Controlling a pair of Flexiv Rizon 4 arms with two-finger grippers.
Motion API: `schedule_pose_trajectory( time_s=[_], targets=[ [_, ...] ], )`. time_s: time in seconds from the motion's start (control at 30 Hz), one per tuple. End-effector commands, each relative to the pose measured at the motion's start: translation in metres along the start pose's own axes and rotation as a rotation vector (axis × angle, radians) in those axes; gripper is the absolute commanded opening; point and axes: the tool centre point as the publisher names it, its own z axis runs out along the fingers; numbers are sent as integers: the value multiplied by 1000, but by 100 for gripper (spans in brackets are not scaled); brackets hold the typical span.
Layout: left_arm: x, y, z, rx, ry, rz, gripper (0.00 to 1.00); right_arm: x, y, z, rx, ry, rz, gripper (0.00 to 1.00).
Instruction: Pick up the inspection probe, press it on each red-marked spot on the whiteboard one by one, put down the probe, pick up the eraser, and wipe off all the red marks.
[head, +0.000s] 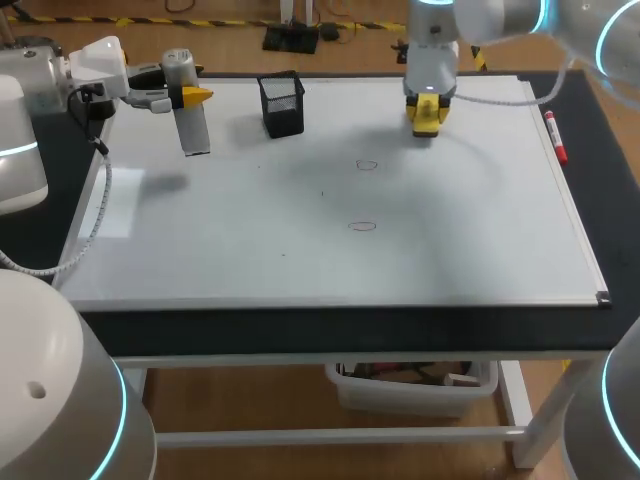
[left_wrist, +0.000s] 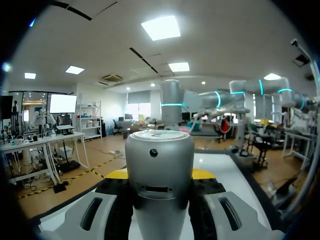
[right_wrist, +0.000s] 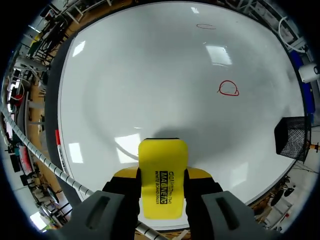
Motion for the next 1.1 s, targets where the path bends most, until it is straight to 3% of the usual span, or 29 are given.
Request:
schedule_pose_trajectory(
  time_s=[0.03, 0.4, 0.5, 0.57, 0.77, 1.1],
  targets=[
    [0, 0, 0, 2, 0, 2, 0, 5, 5, -6, 11, -5, -5, 0],
    [0, 0, 0, 2, 0, 2, 0, 5, 5, -6, 11, -5, -5, 0],
    [-2, -10, 7, -14, -10, -7, 0, 5, 5, -6, 11, -5, -5, 0],
    [-3, -11, 16, -24, -23, -60, 0, 5, 5, -6, 11, -5, -5, 0],
    [1, -14, 53, 20, -4, -85, 0, 5, 5, -6, 11, -5, -5, 0],
    [30, -16, 123, 42, 189, -67, 0, 5, 5, -6, 11, -5, -5, 0]
  ],
)
